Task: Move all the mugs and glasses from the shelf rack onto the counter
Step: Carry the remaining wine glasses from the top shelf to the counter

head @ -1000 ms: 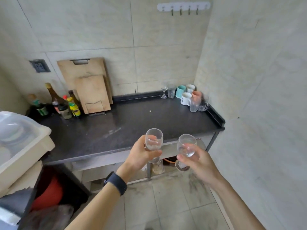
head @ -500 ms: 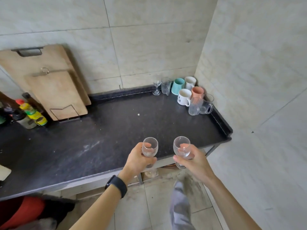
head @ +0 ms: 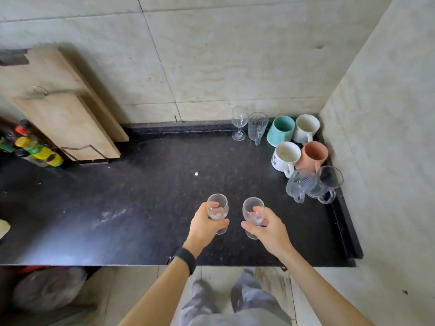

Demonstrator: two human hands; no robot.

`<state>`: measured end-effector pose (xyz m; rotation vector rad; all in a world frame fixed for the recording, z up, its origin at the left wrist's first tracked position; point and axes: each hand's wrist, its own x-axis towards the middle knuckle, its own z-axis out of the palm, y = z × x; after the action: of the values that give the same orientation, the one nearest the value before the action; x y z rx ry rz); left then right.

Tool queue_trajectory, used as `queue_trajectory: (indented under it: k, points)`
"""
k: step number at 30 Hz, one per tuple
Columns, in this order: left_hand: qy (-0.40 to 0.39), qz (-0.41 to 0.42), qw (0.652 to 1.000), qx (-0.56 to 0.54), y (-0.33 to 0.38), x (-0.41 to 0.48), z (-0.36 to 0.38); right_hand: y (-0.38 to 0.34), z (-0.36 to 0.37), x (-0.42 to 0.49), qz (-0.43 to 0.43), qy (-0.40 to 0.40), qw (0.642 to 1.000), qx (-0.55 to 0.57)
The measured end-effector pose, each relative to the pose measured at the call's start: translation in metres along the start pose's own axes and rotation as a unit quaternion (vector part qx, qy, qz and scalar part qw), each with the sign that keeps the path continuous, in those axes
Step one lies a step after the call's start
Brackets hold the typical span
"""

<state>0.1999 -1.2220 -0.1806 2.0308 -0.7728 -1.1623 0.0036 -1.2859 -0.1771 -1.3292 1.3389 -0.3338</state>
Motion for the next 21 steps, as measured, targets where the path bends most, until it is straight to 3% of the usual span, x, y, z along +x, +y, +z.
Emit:
queue_trajectory:
  k: [9, 21]
  points:
    - [0.008, -0.012, 1.0, 0.015, 0.042, 0.097, 0.025, -0.02, -0.011, 0.114, 0.021, 0.026, 0.999, -0.026]
    - [0.012, 0.03, 0.998, 0.049, 0.083, 0.22, 0.044, -0.047, -0.008, 0.23, 0.004, 0.155, 0.985, 0.08]
